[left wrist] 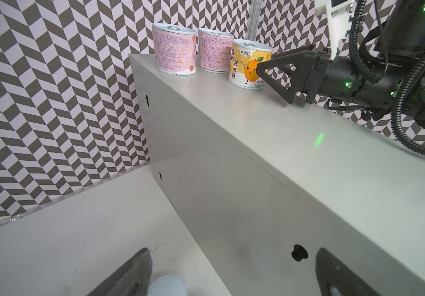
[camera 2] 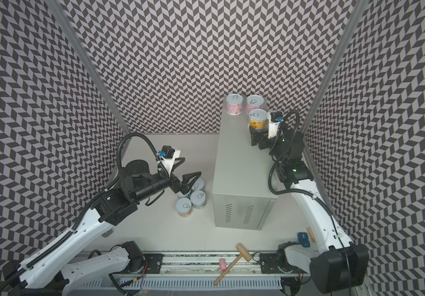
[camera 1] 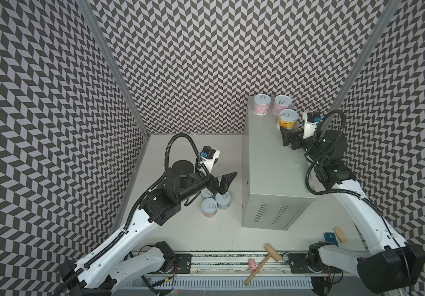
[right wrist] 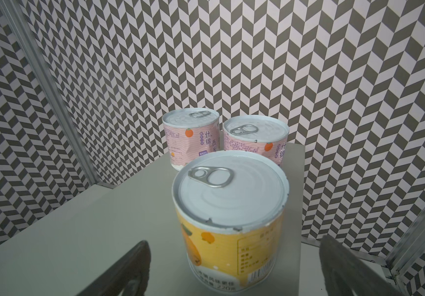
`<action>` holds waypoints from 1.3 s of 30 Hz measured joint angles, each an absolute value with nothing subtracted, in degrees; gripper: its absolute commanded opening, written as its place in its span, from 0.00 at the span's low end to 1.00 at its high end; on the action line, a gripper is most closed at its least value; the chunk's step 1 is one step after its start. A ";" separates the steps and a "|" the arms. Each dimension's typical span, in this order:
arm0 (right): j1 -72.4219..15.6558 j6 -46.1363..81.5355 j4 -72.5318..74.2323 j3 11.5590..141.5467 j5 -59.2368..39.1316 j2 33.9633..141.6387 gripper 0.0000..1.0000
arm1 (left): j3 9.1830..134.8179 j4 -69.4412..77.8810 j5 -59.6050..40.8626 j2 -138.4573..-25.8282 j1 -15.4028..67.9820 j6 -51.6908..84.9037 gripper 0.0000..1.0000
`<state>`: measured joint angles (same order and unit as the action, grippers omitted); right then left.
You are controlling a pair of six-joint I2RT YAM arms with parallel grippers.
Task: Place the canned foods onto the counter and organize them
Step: 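Lower the yellow can beside the pink cans with the right gripper, then open the right gripper and draw it back from the yellow can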
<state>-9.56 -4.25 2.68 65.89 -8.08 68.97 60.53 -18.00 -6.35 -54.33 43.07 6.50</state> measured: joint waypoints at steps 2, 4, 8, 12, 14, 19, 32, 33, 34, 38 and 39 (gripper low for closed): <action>-9.56 -4.54 3.03 65.89 -7.90 69.04 0.97 | 60.53 -18.00 -6.37 -54.50 43.05 6.52 1.00; -9.56 -4.69 3.27 65.91 -7.73 69.32 0.96 | 60.53 -18.00 -6.39 -54.61 42.96 6.52 1.00; -9.56 -4.91 3.49 65.93 -7.14 70.85 0.95 | 60.53 -18.00 -6.50 -54.76 42.96 6.52 1.00; -9.56 -4.99 4.29 66.08 -7.14 71.35 0.92 | 60.53 -18.00 -6.55 -54.76 42.96 6.52 1.00; -9.56 -5.08 4.36 66.08 -7.18 71.40 0.91 | 60.53 -17.98 -6.68 -54.76 42.81 6.52 1.00; -9.56 -5.15 4.62 66.11 -7.35 71.55 0.88 | 60.53 -17.98 -6.76 -54.76 42.72 6.52 1.00; -9.54 -5.56 4.82 66.15 -8.64 71.66 0.86 | 60.53 -17.98 -6.81 -54.76 42.72 6.57 1.00; -9.54 -5.58 4.82 66.15 -8.71 71.66 0.86 | 60.53 -17.98 -6.81 -54.76 42.72 6.57 1.00; -9.54 -5.58 4.82 66.15 -8.84 71.66 0.86 | 60.53 -17.98 -6.81 -54.76 42.72 6.59 1.00; -9.54 -5.61 4.84 66.15 -8.86 71.66 0.86 | 60.53 -17.98 -6.81 -54.81 42.70 6.72 1.00; -9.54 -5.61 4.84 66.15 -8.88 71.66 0.86 | 60.53 -17.98 -6.81 -54.85 42.72 6.72 1.00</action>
